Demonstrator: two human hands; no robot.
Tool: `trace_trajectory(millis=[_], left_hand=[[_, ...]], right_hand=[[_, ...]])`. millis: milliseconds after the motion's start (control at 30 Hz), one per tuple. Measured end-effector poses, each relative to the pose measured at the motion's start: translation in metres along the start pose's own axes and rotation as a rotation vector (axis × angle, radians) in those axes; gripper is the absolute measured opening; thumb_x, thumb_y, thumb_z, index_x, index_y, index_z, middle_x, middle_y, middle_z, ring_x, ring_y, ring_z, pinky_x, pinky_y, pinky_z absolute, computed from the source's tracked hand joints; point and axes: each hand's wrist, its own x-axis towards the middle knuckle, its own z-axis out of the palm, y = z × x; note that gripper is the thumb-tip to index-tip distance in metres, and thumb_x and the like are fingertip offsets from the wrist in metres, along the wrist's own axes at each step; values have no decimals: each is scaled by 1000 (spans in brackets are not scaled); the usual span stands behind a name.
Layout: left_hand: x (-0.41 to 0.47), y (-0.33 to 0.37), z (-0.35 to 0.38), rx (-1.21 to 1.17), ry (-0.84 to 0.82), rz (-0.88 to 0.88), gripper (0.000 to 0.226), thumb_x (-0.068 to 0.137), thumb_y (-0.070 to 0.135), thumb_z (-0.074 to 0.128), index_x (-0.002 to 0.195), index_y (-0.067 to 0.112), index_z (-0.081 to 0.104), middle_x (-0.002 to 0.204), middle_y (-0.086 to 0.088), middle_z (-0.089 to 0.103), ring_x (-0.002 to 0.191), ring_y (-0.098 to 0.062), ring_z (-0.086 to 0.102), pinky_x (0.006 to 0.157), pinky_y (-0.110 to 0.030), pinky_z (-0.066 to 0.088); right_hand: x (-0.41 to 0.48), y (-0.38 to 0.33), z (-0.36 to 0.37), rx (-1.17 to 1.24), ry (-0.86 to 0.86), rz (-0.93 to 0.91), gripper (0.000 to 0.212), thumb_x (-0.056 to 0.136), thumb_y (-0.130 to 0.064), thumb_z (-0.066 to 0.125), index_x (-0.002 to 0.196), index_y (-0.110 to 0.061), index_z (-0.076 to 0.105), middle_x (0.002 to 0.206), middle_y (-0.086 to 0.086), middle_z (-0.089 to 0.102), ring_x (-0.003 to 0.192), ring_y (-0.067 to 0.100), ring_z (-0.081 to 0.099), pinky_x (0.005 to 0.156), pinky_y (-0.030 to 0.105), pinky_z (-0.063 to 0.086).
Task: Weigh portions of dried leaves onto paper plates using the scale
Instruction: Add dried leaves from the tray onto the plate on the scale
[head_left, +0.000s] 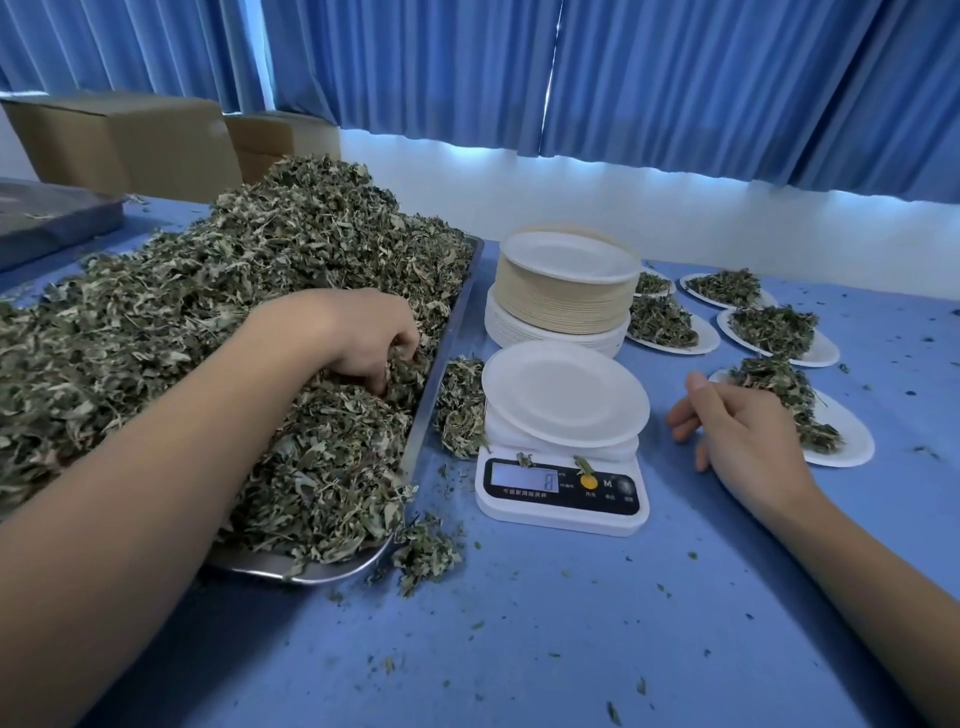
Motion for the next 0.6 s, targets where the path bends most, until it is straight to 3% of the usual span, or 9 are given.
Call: trace_trajectory(millis=[67, 233, 400, 500, 600], left_hand=[[-1, -3, -3, -37, 55, -15, 48, 82, 15, 82, 126, 18, 63, 137, -11, 56, 111, -28, 55, 94, -34, 44], [0, -6, -6, -163, 159, -48, 53, 82, 13, 82, 130, 21, 61, 144, -13, 53, 120, -32, 57, 103, -40, 45], [1, -4, -8, -214, 273, -34, 46, 84, 11, 80, 125, 24, 63, 137, -12, 58, 99, -27, 59, 84, -32, 44], [1, -3, -7, -219, 290, -27, 44, 83, 13, 81, 123, 24, 64, 138, -11, 57, 113, -31, 59, 92, -35, 45], [1, 0, -8, -221, 295, -17, 44, 83, 15, 81, 122, 23, 63, 135, -9, 59, 116, -31, 58, 94, -36, 46]], right_hand=[[0, -4, -6, 44, -84, 33, 48, 105, -36, 54, 69, -11, 72, 66, 5, 70, 40, 22, 52, 54, 32, 48], [-13, -15, -26, 58, -584, 174, 42, 89, -43, 74, 66, -8, 68, 67, 14, 66, 39, 20, 39, 44, 23, 32], [-19, -29, -24, 25, -658, 147, 43, 78, -52, 81, 66, -13, 68, 66, 16, 62, 41, 21, 38, 46, 25, 27], [-20, -34, -21, 13, -669, 155, 45, 73, -52, 85, 68, -10, 69, 66, 25, 58, 40, 21, 36, 46, 26, 26], [-17, -37, -18, 5, -704, 214, 47, 71, -48, 87, 70, -5, 69, 62, 15, 58, 39, 21, 33, 44, 25, 24]])
